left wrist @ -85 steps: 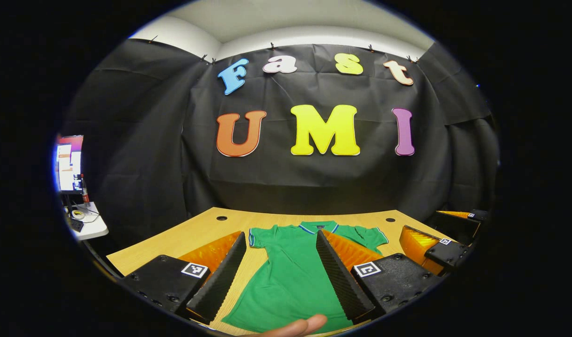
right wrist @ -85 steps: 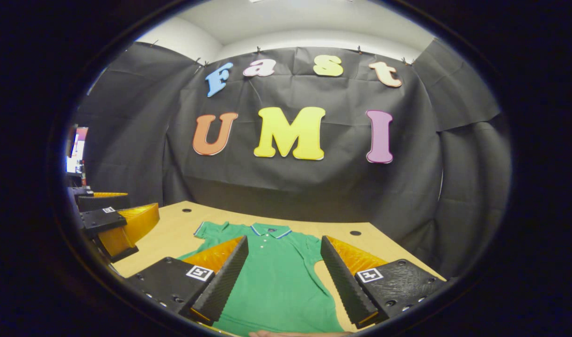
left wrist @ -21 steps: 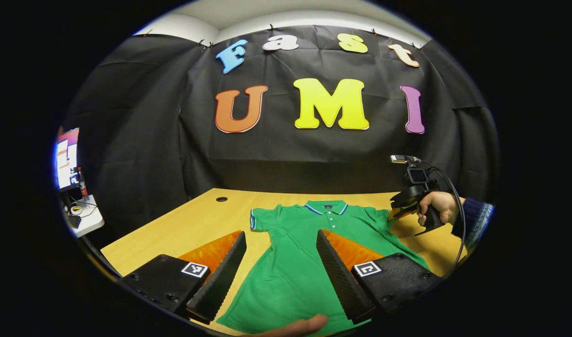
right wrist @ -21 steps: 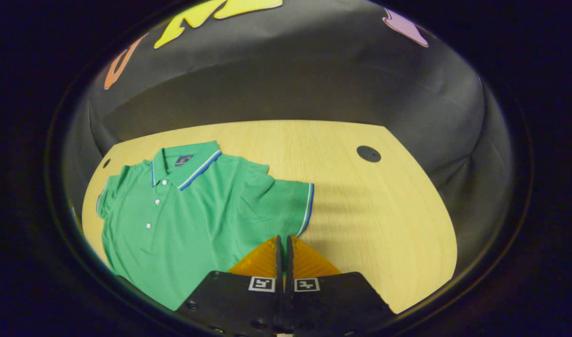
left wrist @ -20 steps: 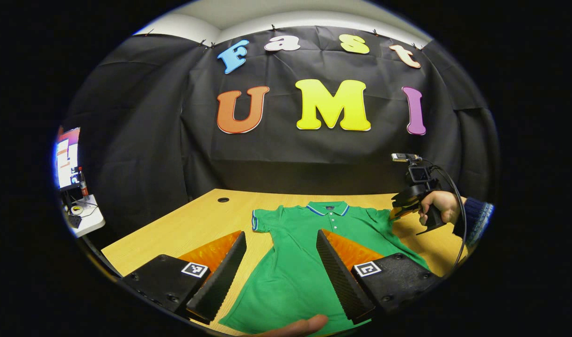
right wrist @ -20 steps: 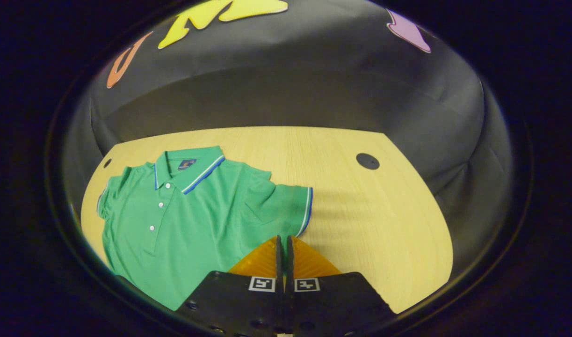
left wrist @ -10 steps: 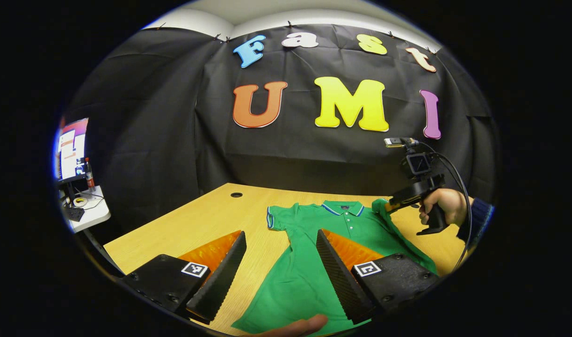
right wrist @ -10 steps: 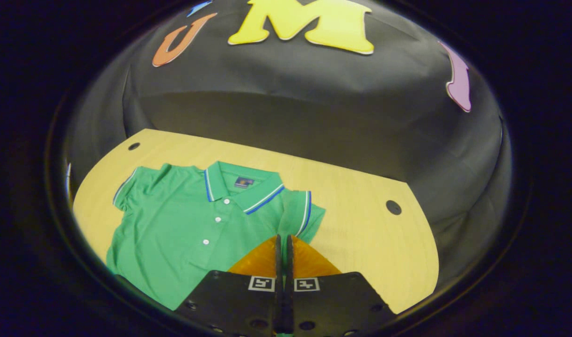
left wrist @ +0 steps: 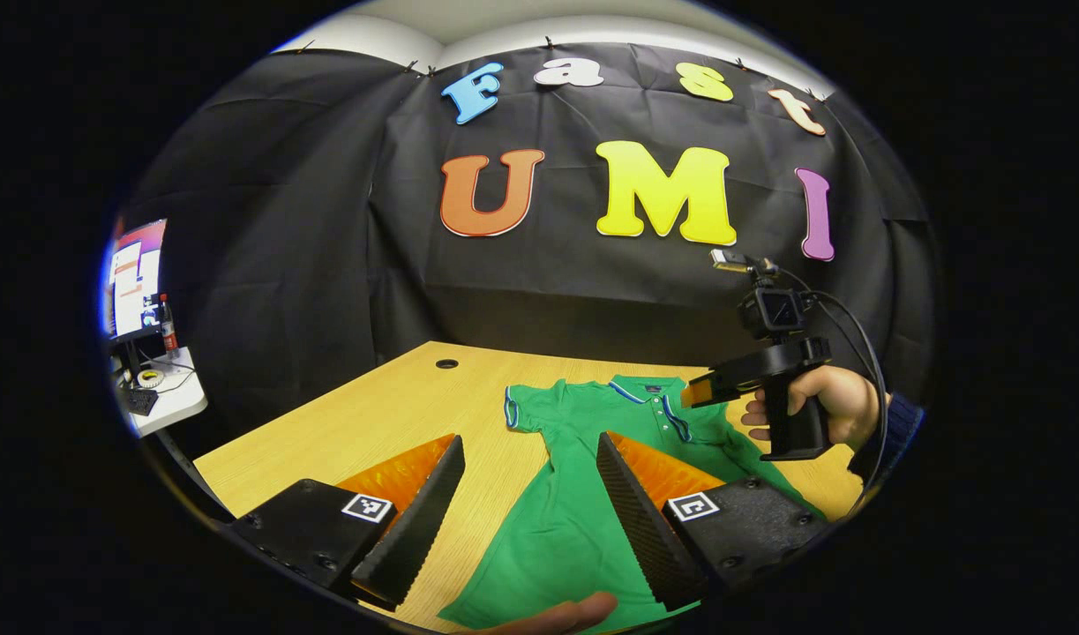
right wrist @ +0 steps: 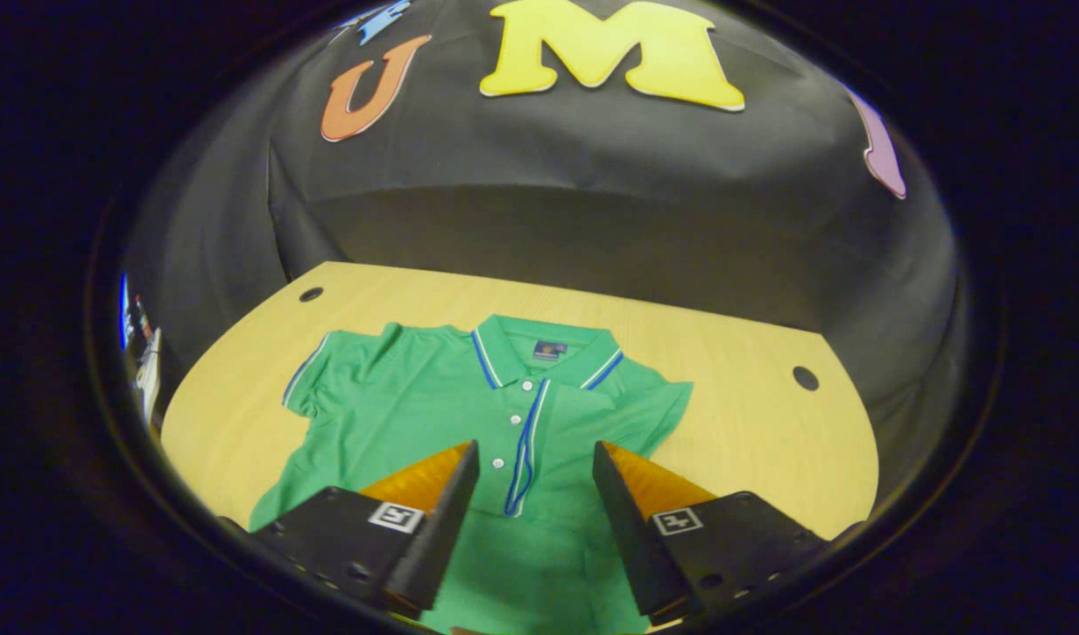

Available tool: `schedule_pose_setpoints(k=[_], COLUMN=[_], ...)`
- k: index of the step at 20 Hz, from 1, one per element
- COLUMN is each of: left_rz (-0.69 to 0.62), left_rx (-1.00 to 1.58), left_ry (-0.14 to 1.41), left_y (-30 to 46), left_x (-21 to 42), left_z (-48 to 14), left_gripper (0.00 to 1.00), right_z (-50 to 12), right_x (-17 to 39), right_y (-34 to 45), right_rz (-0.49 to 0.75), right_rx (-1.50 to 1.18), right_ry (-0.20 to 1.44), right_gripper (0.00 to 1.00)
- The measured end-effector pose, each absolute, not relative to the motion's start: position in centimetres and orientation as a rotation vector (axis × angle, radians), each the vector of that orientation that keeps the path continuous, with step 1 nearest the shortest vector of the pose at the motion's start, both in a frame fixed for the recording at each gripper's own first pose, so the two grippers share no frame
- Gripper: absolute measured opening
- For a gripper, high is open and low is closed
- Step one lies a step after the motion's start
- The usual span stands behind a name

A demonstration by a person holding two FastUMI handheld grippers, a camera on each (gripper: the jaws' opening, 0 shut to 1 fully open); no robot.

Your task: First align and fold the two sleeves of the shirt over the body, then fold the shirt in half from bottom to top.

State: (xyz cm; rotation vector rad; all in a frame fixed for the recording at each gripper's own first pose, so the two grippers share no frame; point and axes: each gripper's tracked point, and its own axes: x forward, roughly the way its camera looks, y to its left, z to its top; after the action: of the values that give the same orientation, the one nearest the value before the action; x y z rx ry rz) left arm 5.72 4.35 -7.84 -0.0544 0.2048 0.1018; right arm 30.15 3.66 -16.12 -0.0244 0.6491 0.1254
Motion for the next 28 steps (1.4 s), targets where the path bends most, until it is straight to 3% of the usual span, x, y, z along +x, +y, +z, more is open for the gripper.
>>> schedule_pose_setpoints(k=[1,3,6,11,15,21,23,26,28], left_rz=[0.103,0.105,0.086,0.099,0.051,0.094,0.114,0.089,0.095], left_rx=[-0.057,-0.062,-0.064,-0.044,-0.086,-0.149,-0.215,-0.232,-0.201], left_ry=[0.208,0.211,0.210,0.282,0.397,0.534,0.585,0.649,0.674], left_y=[4.3,4.5,4.5,6.1,6.0,9.3,9.7,9.3,9.4], left_x=[5.8,6.0,6.7,11.1,17.5,25.9,27.9,30.0,30.7], left_z=[-8.1,-8.1,-8.4,-10.1,-12.5,-15.5,-16.7,-18.6,-19.6], left_gripper=[0.97,0.97,0.97,0.97,0.98,0.96,0.93,0.75,0.69], right_z=[-15.3,-13.5,-10.3,-6.7,-7.5,-9.0,-8.9,-8.8,-8.7], right_x=[29.7,28.2,25.0,18.8,14.8,10.7,9.7,8.5,8.0], right_y=[3.6,3.3,2.7,-1.6,-3.4,-4.6,-5.2,-5.7,-6.1], right_rz=[0.117,0.111,0.117,0.029,0.036,0.078,0.087,0.099,0.104], right_rx=[-0.040,-0.026,0.027,-0.039,-0.022,-0.004,0.000,0.013,0.005], right_ry=[0.616,0.561,0.472,0.294,0.260,0.223,0.196,0.169,0.155], right_gripper=[0.92,0.98,0.96,0.95,0.95,0.95,0.98,0.96,0.95])
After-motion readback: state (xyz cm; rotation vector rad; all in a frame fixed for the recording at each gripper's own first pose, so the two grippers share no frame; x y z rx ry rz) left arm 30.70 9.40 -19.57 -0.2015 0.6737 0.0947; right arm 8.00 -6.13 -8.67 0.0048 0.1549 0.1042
